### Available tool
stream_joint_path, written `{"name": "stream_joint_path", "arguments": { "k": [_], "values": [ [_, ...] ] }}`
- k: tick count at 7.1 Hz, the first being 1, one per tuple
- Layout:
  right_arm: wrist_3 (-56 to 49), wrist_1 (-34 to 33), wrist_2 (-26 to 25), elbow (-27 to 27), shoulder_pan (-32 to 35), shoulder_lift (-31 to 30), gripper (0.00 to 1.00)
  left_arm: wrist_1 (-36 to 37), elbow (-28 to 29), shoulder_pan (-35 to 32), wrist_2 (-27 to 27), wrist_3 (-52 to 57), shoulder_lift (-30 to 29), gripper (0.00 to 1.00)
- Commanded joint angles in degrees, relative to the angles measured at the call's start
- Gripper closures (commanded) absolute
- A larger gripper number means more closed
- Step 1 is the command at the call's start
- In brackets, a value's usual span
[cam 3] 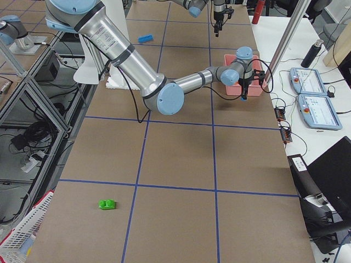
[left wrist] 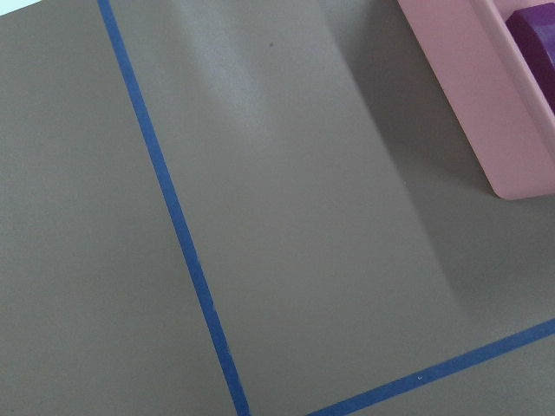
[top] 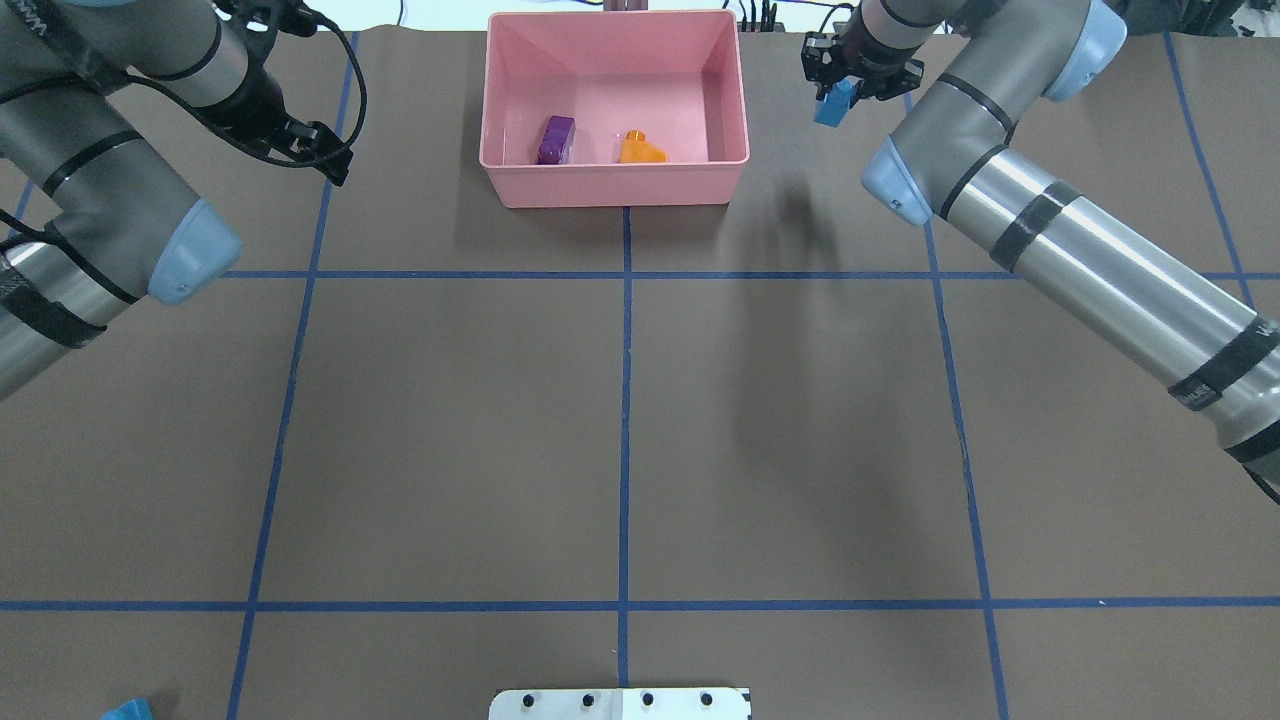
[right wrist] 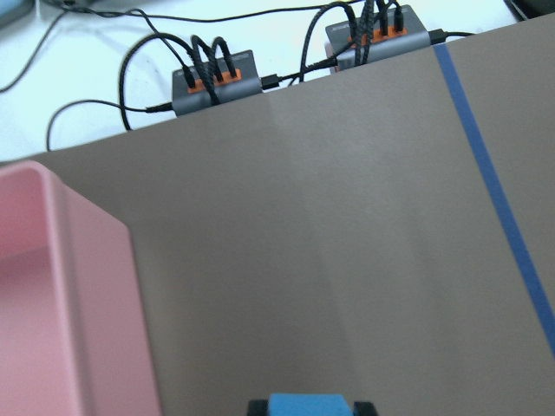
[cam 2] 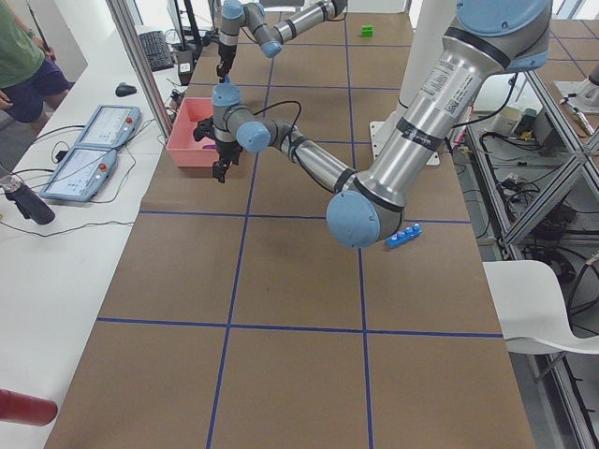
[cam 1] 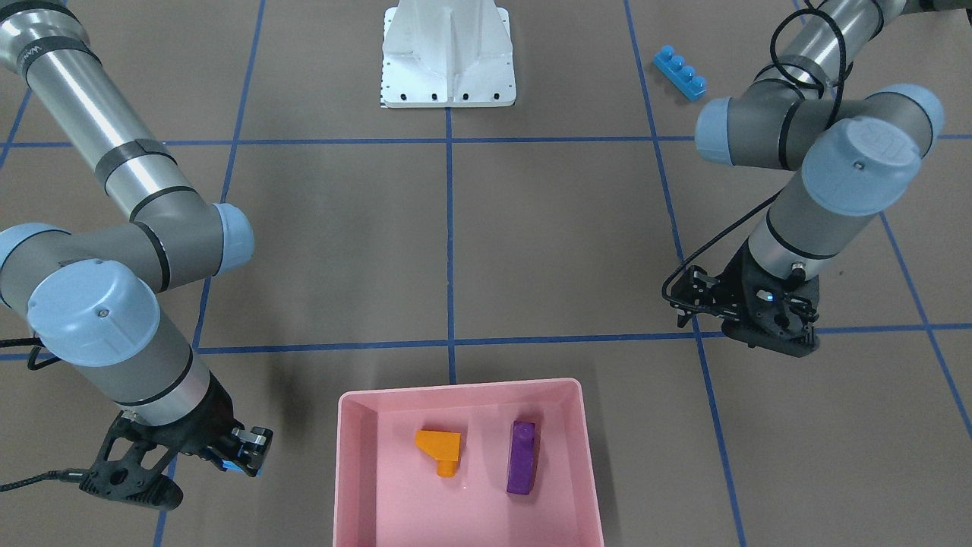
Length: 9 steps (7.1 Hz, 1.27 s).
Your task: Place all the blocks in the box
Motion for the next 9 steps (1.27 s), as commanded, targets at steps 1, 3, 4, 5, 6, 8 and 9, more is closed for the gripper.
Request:
{"name": "stream_joint_path", "arguments": {
  "k": [1,3,4,5,6,8,9],
  "values": [
    [11.65,-0.52,-0.01,-1.28,0.13,6.98,1.0,-0.07,-0.09,0.0,-0.01,-0.37,0.0,0.0],
    [13.97,-0.78,-0.44,-14.4,-0.83,18.56,1.0,-0.07,-0.09,0.0,-0.01,-0.81,-0.09,0.0],
    [13.8,-0.69,-1.31,-16.57,-2.15,19.84,0.69,-0.07,-0.09,0.0,-0.01,-1.07,-0.17,0.0],
    [13.1,-0.78,-4.11,-16.94,-4.07,19.59,0.01,-0.07,-0.09,0.0,-0.01,-1.07,-0.09,0.0],
    [11.27,-1.04,-4.66,-17.03,-4.53,18.8,0.0,0.02,0.0,0.0,0.08,-1.16,-0.09,0.0],
    [2.51,-10.83,-4.23,-13.54,-3.57,18.53,0.0,0.11,-1.74,-0.09,-0.01,-4.3,0.35,0.0],
    [-1.28,-17.41,-2.31,-6.12,-2.43,14.88,0.0,0.28,-5.5,0.0,-0.1,-7.37,2.88,0.0]
  ]
}}
